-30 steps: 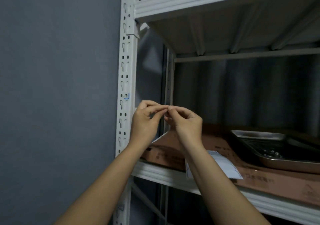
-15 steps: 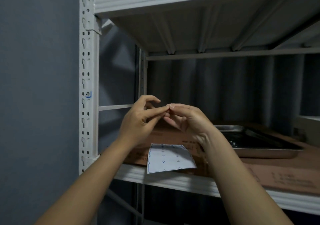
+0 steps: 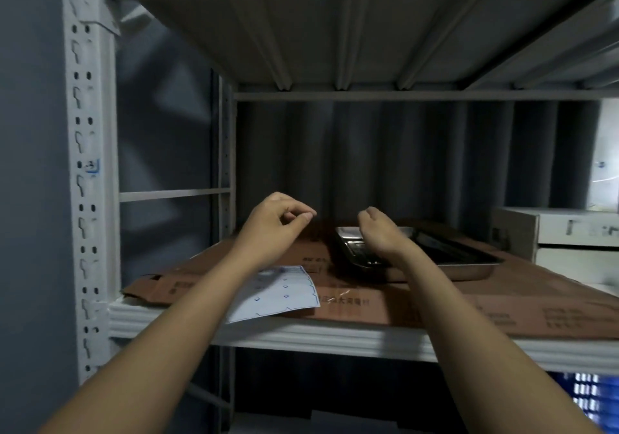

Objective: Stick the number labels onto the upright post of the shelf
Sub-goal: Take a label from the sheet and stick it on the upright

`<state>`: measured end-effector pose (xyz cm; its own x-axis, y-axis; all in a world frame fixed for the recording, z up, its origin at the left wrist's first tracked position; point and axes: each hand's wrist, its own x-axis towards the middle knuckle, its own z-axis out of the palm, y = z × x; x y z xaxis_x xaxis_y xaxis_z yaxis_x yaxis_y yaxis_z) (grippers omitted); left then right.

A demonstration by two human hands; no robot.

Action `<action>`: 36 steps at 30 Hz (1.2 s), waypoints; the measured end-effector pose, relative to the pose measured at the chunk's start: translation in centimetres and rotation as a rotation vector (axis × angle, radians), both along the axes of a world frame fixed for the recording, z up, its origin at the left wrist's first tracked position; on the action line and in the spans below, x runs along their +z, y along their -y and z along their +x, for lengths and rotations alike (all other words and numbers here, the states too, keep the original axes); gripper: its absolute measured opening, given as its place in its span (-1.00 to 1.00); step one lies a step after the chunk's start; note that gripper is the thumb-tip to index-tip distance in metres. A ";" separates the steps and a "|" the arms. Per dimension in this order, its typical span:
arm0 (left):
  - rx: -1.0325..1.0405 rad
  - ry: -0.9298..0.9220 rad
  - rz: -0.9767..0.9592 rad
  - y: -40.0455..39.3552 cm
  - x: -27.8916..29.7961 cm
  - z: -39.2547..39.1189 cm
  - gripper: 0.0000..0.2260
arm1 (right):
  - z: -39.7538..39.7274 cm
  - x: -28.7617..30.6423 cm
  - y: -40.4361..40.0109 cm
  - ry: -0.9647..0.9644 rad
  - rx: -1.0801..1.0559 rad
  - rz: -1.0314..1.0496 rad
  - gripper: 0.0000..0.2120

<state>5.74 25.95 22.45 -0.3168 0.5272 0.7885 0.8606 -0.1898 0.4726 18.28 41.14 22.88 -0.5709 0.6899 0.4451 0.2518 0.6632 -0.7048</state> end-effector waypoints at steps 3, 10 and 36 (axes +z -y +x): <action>0.047 0.010 -0.153 -1.3 -0.1 0.5 -0.87 | 1.0 0.0 -1.7 0.230 -0.100 0.176 -0.77; 0.164 0.095 -0.145 -2.9 -0.2 1.0 -0.74 | 2.7 0.6 -3.0 0.539 -0.253 0.442 -0.81; 0.712 -0.010 0.415 15.8 1.4 -14.3 -0.77 | -18.5 3.8 18.2 -0.177 0.390 0.553 -0.87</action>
